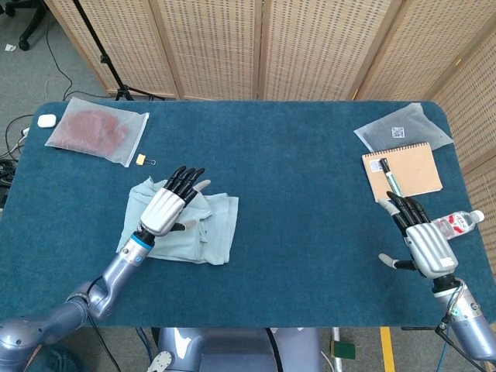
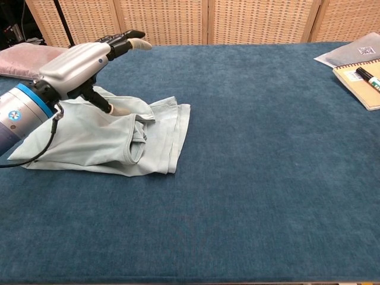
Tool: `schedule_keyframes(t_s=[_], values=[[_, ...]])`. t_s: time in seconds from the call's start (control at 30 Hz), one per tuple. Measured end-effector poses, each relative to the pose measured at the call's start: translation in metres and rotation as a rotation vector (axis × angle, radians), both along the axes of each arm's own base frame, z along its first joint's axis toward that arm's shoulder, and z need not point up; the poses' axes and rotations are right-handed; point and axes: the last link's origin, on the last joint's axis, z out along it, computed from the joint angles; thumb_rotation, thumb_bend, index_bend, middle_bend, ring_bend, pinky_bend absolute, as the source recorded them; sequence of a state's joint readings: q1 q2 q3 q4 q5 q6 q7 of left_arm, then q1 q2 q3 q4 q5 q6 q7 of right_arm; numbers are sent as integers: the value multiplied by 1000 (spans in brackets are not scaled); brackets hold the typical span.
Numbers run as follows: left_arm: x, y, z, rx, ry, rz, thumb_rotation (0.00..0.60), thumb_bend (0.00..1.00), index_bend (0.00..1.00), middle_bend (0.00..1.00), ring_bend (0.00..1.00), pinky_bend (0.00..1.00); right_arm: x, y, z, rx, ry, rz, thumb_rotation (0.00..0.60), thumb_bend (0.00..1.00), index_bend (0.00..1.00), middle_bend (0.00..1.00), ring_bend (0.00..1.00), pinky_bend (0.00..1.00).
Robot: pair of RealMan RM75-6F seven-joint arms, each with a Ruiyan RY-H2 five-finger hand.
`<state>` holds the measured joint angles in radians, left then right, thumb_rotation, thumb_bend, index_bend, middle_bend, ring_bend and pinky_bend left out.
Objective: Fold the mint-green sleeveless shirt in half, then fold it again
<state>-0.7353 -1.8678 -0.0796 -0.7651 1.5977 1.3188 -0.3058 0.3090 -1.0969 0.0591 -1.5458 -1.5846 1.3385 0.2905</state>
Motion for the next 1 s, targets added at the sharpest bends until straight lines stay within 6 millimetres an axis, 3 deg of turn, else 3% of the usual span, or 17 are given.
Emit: schedule_keyframes(t_s=[0.2,0.5,1.0], values=[[-19,1,-9,-108,-195,178,600,0,0,0,0,0,-1,-1,0,2,-1,-4,600,0,0,0,0,1],[-49,-7,0,-96,-301,308,600,0,0,0,0,0,1,0,-2,8,0,1,600,0,0,0,0,1],[-67,-1,-5,-282,-597,415,600,0,0,0,0,0,1,1,-5,14,10,1,600,0,0,0,0,1]])
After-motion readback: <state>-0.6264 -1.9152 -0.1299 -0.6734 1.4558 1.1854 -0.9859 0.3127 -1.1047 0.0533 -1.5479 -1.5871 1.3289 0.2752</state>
